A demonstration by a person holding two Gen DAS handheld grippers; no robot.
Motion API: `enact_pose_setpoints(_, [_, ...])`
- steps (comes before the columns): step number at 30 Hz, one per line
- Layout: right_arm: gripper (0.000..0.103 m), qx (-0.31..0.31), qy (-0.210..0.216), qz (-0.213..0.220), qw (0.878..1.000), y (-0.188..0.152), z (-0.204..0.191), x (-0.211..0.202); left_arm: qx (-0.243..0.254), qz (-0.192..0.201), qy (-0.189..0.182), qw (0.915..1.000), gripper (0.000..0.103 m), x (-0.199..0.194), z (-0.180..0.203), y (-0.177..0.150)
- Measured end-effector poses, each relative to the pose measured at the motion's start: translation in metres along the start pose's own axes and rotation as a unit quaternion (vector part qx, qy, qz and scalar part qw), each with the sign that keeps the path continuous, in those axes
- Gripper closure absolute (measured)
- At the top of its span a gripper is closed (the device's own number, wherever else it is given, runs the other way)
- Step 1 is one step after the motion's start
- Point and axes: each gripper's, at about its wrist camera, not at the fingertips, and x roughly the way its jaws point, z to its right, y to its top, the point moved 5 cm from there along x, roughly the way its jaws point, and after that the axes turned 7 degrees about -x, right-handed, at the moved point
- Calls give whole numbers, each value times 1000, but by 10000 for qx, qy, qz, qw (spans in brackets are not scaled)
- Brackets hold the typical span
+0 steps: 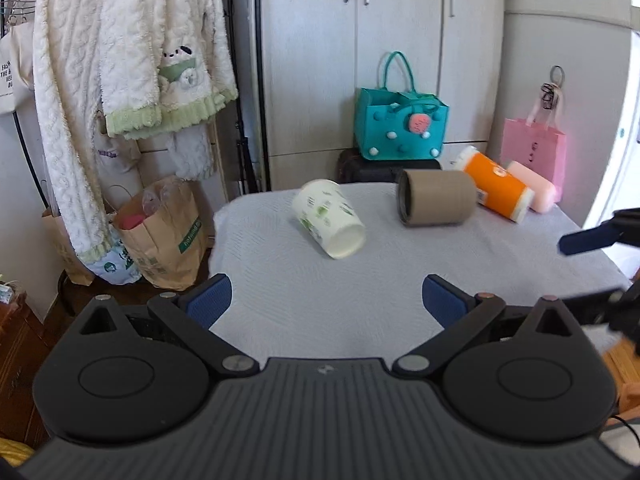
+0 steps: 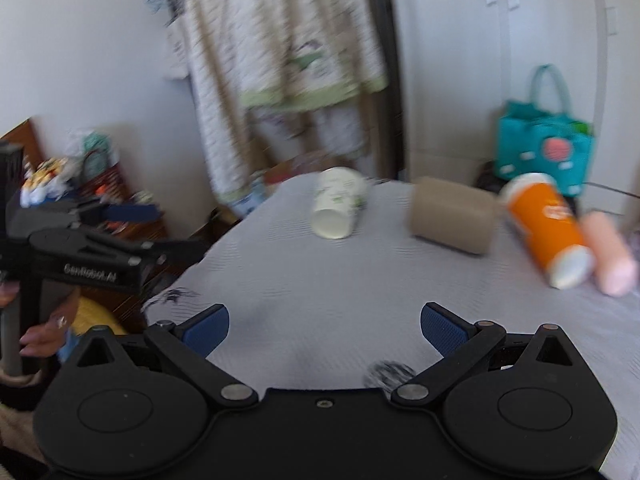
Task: Flip cup upright
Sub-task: 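Move the right tool toward the tipped white leaf-print paper cup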
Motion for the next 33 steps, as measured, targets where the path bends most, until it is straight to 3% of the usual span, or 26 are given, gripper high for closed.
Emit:
enact_pose_setpoints(4, [0,-200,282,-291,9990,23,-7,50,-243,-103,36,9996,0,32,-21,15])
enact_pose_setpoints(9, [0,-333,511,-553,9966,50,-5,103,-849,-288,-322,9955,0,69,-46,24])
enact_pose_setpoints(15, [0,-504,373,-744,9953,71,6,156,-1145,-614,-622,9896,0,112,-55,27])
enact_pose_setpoints(26, [2,-581,200,-844,9945,80,25,208,-1494,-789,-662,9834,1,136,-76,28])
enact_pose_setpoints(33, [12,-761,-96,-805,9938,86,25,220,-1590,-784,-716,9816,2,138,-73,26])
